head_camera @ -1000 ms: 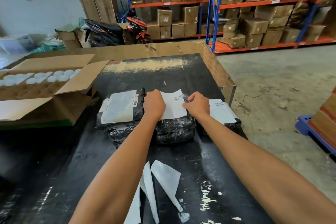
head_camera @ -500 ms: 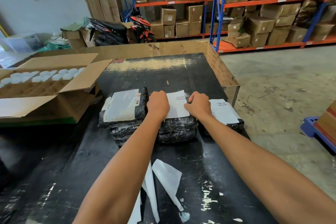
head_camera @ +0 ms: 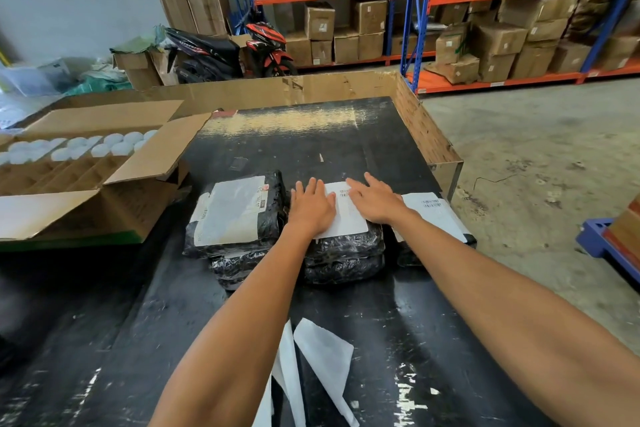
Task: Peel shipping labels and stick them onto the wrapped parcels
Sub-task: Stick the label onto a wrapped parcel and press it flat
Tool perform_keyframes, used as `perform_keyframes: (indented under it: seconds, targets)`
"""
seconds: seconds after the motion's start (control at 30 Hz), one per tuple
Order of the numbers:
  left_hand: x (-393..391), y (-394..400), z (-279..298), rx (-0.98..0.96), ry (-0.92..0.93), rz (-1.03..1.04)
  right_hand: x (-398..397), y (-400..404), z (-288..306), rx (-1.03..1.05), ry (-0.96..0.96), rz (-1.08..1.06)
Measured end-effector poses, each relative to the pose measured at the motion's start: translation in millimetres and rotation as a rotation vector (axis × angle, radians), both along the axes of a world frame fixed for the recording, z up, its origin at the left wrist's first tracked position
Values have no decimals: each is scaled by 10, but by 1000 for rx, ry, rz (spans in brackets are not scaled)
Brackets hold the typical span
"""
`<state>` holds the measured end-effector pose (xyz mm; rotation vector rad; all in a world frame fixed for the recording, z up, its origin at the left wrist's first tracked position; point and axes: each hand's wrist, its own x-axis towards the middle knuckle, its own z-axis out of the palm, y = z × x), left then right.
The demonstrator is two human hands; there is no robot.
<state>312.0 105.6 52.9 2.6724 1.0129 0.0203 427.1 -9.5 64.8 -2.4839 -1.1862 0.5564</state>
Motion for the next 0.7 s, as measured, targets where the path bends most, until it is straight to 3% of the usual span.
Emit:
perform_keyframes:
  seconds: [0.23,0.43,0.7]
  targets:
    - [1,-2,-38,-48,-48,55,48,15,-50,-28,25,-121]
    - [-60,-71,-21,-3,-55,8,-91,-43,-147,-2,87,-27]
    - [-156,-159,-74,105,-89,13,-299,-271,-294,133,-74,-34]
